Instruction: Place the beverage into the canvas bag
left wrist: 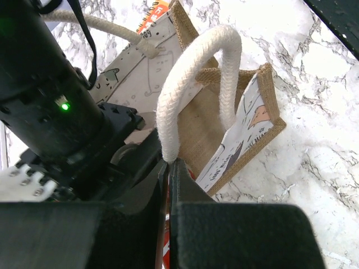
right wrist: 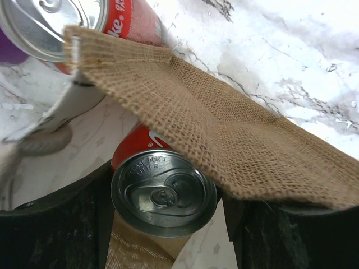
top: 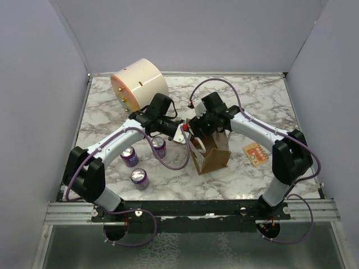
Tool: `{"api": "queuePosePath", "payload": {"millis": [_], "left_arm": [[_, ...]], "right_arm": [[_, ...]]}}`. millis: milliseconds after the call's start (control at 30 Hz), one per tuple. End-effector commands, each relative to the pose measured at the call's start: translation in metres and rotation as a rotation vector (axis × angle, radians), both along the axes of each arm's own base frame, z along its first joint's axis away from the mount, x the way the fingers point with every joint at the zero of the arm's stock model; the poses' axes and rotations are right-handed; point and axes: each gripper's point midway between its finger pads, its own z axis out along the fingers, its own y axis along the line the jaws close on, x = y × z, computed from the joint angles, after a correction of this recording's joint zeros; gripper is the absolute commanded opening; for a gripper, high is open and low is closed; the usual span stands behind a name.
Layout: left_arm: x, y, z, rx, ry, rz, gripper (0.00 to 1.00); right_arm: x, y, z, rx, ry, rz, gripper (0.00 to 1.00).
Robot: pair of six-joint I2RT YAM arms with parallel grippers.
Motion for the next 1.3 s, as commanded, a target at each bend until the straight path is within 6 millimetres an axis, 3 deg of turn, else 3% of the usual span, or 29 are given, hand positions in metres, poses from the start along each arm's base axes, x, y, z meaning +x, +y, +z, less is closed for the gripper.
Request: {"api": "queuePosePath", "payload": {"millis": [0, 333, 833, 1267], "left_arm": [[-0.017, 0.000, 0.007, -0.044, 0.019, -0.066, 0.04], [-0.018, 0.003, -0.001, -0.034, 0.023, -0.065, 0.06], [-0.016, 0.004, -0.002, -0.027, 0.020, -0.059, 0.07], [-0.016, 0.005, 0.001, -0.030, 0.019, -0.054, 0.07]], "right_arm": [[0.028, 0.015, 0.017, 0.039, -0.097, -0.036, 0.08], [0.018, 0.028, 0.001, 0.059, -0.022, 0.003, 0.33], [0.020, 0.024, 0.032, 0.061, -0.095, 0.031, 0.78], [0.026, 0.012, 0.063, 0.033, -0.192, 0.017, 0.82]]}}
